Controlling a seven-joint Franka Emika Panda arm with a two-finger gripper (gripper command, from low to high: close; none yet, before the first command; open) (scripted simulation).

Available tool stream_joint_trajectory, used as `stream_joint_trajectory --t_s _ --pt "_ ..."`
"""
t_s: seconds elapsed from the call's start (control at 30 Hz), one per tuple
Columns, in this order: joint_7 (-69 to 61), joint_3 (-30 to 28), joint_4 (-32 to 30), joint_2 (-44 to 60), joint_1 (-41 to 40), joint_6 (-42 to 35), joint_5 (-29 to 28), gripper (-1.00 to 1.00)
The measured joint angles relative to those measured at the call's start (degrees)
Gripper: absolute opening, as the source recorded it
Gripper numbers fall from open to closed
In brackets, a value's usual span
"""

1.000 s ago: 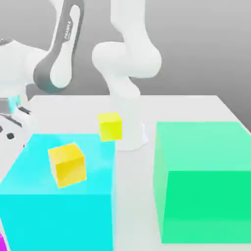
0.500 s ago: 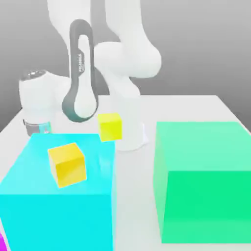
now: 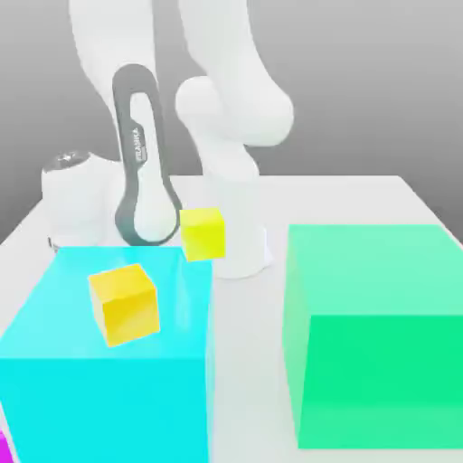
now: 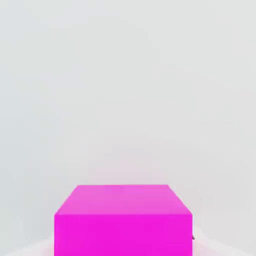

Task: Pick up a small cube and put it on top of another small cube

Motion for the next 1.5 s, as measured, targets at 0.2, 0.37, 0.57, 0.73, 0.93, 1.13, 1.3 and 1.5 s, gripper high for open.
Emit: stream_joint_trajectory --t_s 0.2,0.37,0.57,0.73,0.93,1.13,1.3,1.5 --pt "8.68 -6.27 -1.87 -8.15 2.78 -6.24 -12.05 -1.00" --pt "8.21 -7.50 -0.65 -12.99 -0.26 -10.71 -16.28 -1.00" --pt "6.19 -6.99 11.03 -14.11 1.76 -20.68 -14.50 -1.00" --pt "15.65 -3.68 21.06 -15.02 7.06 -33.02 -14.77 -1.00" --pt "29.60 1.23 30.04 -16.21 12.78 -45.61 -15.49 -1.00" --pt "44.16 6.45 38.33 -17.46 18.07 -57.63 -16.43 -1.00" --pt "55.27 9.37 40.99 -19.30 20.70 -60.98 -14.90 -1.00" --pt "56.59 9.66 36.04 -16.94 20.79 -53.11 -14.56 1.00"
